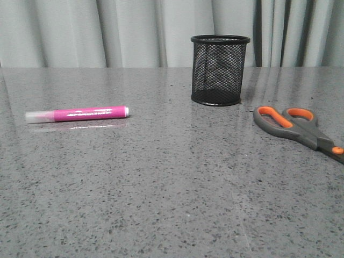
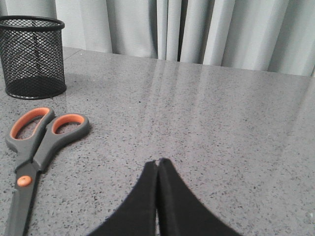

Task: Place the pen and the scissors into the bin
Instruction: 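Move the left gripper toward the pink marker pen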

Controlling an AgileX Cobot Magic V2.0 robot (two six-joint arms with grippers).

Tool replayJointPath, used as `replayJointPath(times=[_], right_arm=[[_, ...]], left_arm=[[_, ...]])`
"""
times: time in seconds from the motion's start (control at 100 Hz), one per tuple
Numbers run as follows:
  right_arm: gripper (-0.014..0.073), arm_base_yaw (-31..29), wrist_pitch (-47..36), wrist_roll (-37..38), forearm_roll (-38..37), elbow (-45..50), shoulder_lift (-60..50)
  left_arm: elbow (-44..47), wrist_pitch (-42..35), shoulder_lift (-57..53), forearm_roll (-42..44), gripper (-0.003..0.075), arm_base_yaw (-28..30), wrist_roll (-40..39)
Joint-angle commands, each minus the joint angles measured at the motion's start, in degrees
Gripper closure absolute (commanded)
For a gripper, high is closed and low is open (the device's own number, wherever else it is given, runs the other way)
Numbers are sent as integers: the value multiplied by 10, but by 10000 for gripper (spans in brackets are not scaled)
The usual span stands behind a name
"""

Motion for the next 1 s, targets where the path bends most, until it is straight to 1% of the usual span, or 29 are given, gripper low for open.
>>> replayJointPath(times=[0.0,0.3,0.48,0.59,0.78,0.88,0.94,0.99], right_arm=[[670,-4,-47,1,-3,7,-12],[670,-4,-47,1,-2,7,-12],[670,-4,-51,1,46,7,-12],[670,-4,-63,1,98,7,-12],[670,-4,-99,1,230,7,-12],[670,-4,-100,1,291,7,-12],[670,-4,-100,1,332,7,-12],[669,-4,-100,1,346,7,-12]], left_arm=[[25,-43,-18,-5,739,0,-4],[25,-43,-18,-5,739,0,-4],[25,-43,-18,-11,739,0,-4],[25,-43,-18,-78,739,0,-4],[25,-44,-18,-251,739,0,-4],[25,-44,-18,-344,739,0,-4],[24,-44,-18,-385,739,0,-4],[23,-42,-18,-405,739,0,-4]])
